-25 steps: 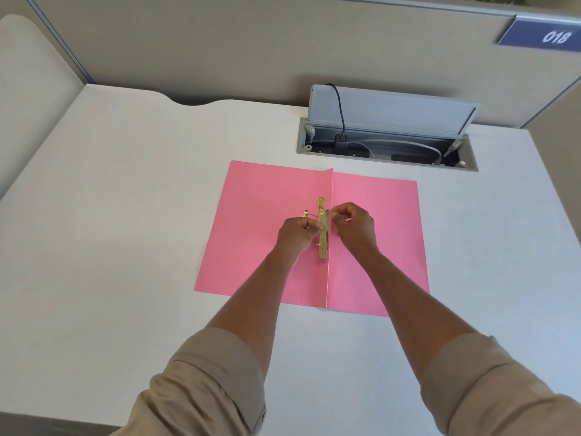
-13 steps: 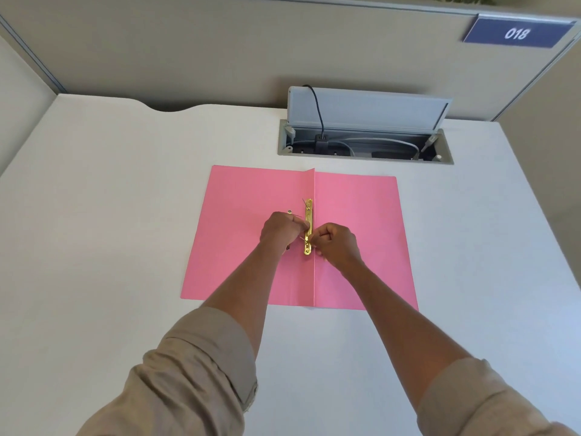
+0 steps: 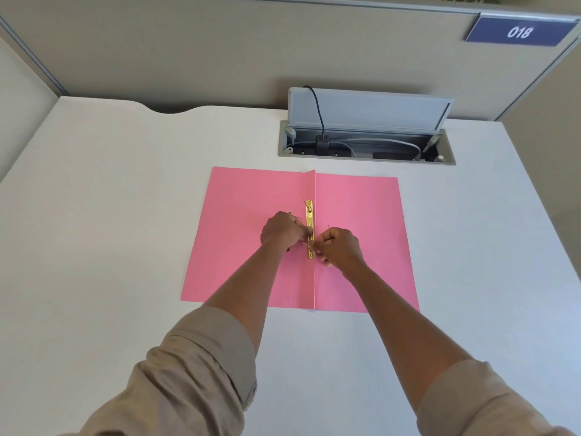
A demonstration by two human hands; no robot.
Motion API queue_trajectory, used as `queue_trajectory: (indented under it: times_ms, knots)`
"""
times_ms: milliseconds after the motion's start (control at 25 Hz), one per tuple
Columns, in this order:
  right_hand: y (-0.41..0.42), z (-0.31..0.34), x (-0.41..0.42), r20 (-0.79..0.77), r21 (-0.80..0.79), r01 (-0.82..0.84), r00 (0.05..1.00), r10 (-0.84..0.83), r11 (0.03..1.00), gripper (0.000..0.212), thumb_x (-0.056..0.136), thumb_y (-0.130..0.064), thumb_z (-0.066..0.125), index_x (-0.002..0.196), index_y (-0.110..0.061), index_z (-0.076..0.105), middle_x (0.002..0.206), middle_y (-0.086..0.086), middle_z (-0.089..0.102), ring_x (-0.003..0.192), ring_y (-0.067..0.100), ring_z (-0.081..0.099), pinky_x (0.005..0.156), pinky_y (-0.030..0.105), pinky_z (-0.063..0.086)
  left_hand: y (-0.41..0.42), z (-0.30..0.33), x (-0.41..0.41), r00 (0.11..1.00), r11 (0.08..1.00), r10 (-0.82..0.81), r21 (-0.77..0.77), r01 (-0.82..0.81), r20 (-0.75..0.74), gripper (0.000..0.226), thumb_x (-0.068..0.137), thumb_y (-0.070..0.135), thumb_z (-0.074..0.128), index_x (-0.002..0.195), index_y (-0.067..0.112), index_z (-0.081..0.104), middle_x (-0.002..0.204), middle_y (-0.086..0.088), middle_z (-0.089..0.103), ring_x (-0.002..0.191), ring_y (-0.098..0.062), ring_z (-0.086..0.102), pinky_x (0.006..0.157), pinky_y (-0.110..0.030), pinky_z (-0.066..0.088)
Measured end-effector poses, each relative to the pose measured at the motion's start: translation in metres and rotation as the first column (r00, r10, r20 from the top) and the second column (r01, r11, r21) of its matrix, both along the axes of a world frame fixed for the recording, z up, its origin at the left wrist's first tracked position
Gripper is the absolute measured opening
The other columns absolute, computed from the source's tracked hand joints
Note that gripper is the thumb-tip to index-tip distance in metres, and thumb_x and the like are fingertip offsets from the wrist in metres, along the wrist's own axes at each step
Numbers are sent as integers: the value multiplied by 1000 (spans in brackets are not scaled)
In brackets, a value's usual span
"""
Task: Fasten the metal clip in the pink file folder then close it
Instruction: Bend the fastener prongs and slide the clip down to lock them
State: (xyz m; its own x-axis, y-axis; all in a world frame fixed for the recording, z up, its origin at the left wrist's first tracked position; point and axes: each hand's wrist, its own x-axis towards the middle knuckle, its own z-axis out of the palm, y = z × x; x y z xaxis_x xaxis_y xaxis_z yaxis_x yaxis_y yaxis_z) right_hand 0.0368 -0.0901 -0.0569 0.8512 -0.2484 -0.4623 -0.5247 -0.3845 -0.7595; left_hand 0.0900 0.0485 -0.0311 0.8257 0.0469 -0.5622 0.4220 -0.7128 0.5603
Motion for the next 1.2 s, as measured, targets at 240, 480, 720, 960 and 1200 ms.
queue_trajectory:
  times_ms: [240,480,720,960,1200]
  knots:
    - [-3,-2,2,-39,61,33,999,-31,998,8,81,-2,64,75,-4,70,60,9,71,48,20,63,54,31,59,-2,0,0,998,998,-50,41,49,42,19,76,37,79,83,19,77,75,0,73,65,-23,68,70,-31,57]
    - [-9,-4,2,-86,162,143,988,-131,976,9,81,7,58,82,6,66,64,14,68,48,23,63,51,30,56,-5,-1,-1,995,994,-73,87,67,74,23,75,40,81,86,21,74,84,3,75,81,-24,72,75,-32,58]
    - [-12,5,16,-20,80,130,991,-129,988,13,83,2,56,86,0,69,73,15,71,49,23,64,55,36,61,-8,-4,-4,981,982,-112,168,85,157,23,75,44,78,82,26,65,83,6,71,80,-20,68,66,-28,48]
    - [-11,23,58,209,-126,-44,975,70,991,16,83,-17,73,99,-15,70,85,2,74,74,20,71,70,36,60,-8,-10,-6,968,976,-124,202,79,219,27,75,45,74,90,30,57,85,9,67,81,-19,64,66,-29,42]
    - [-6,22,79,208,-260,-122,962,179,958,4,85,-13,71,87,-14,74,86,1,74,75,18,70,69,36,61,-9,-15,-8,959,974,-132,212,79,251,32,78,48,73,94,30,53,86,9,66,79,-19,63,67,-30,42]
